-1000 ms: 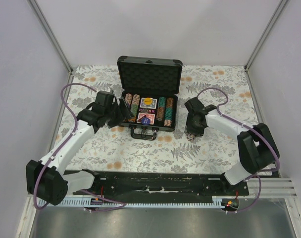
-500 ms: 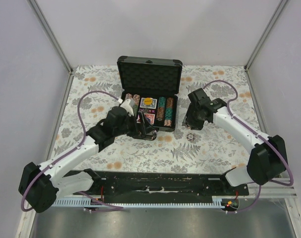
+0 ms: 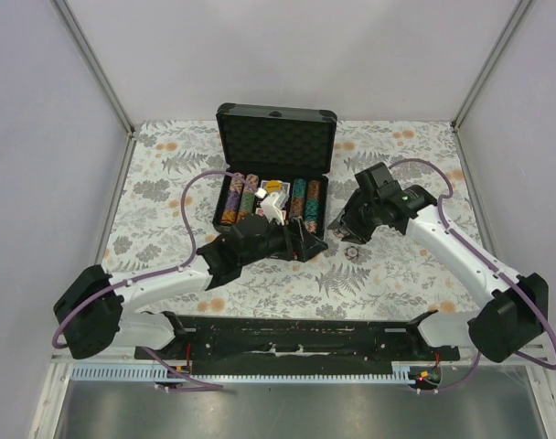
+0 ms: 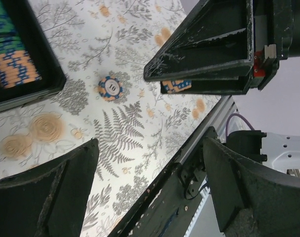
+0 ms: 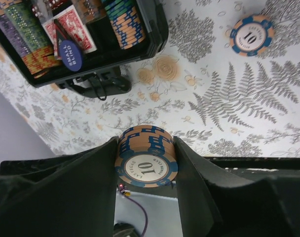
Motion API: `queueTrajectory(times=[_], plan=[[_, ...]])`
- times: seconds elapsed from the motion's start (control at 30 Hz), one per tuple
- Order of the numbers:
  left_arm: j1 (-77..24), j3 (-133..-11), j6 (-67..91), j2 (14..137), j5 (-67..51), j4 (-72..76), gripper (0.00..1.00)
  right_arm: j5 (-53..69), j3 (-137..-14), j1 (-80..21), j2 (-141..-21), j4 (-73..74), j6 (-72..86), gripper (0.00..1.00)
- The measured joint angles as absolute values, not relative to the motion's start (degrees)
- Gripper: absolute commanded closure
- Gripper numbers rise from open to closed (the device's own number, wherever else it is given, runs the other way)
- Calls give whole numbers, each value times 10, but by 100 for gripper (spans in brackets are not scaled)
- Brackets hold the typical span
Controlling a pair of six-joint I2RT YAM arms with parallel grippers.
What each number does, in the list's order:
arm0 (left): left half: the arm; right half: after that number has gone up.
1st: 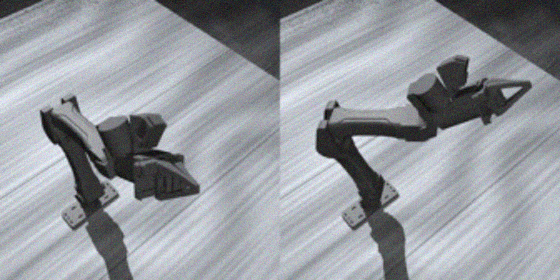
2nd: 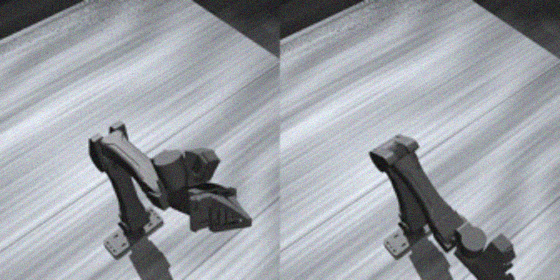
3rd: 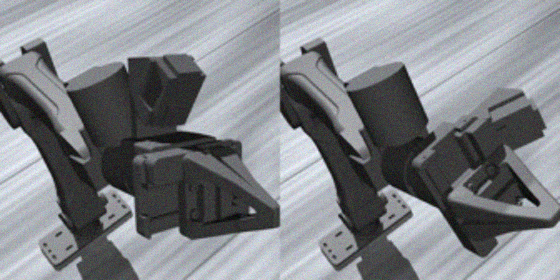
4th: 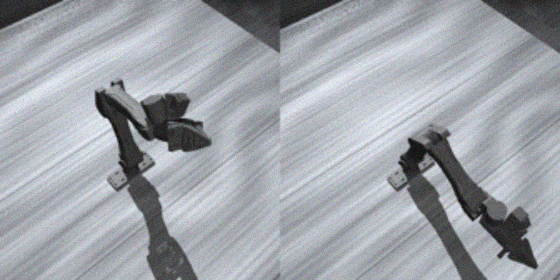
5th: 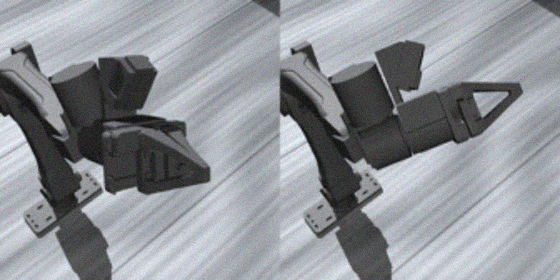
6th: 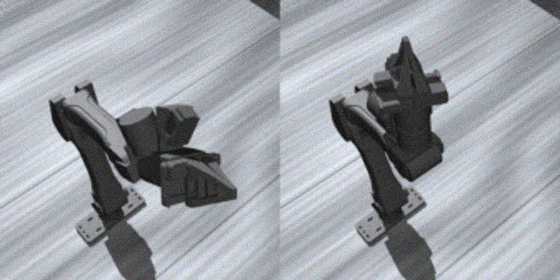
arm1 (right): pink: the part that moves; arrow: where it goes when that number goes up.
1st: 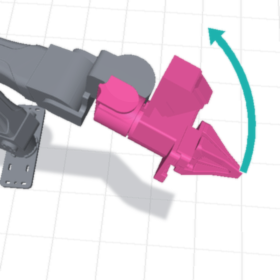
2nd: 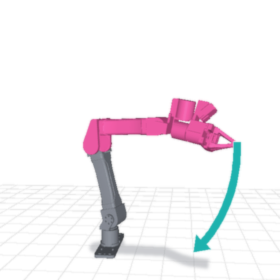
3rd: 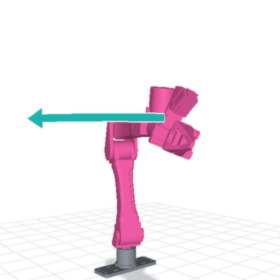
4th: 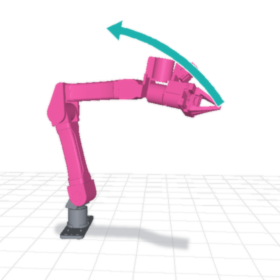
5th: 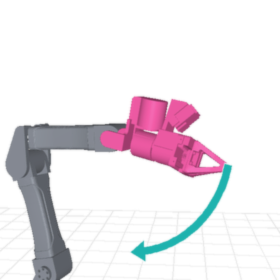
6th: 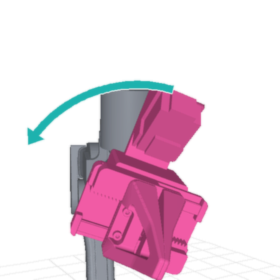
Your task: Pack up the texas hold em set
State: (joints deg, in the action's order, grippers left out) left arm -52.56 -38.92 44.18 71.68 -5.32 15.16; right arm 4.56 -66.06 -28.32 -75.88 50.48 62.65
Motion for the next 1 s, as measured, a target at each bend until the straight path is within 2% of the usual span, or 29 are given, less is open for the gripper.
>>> queueTrajectory(times=[0.3, 0.6, 0.83, 1.0], plan=[[-561, -407, 453, 794, -34, 240, 8, 86, -658, -287, -730, 496, 692, 100], [-573, -426, 454, 802, 17, 260, 7, 108, -642, -288, -727, 476, 717, 100], [-574, -449, 465, 813, 57, 256, 15, 115, -641, -288, -727, 461, 732, 100], [-576, -467, 474, 821, 71, 241, 27, 113, -633, -286, -727, 437, 745, 100]])
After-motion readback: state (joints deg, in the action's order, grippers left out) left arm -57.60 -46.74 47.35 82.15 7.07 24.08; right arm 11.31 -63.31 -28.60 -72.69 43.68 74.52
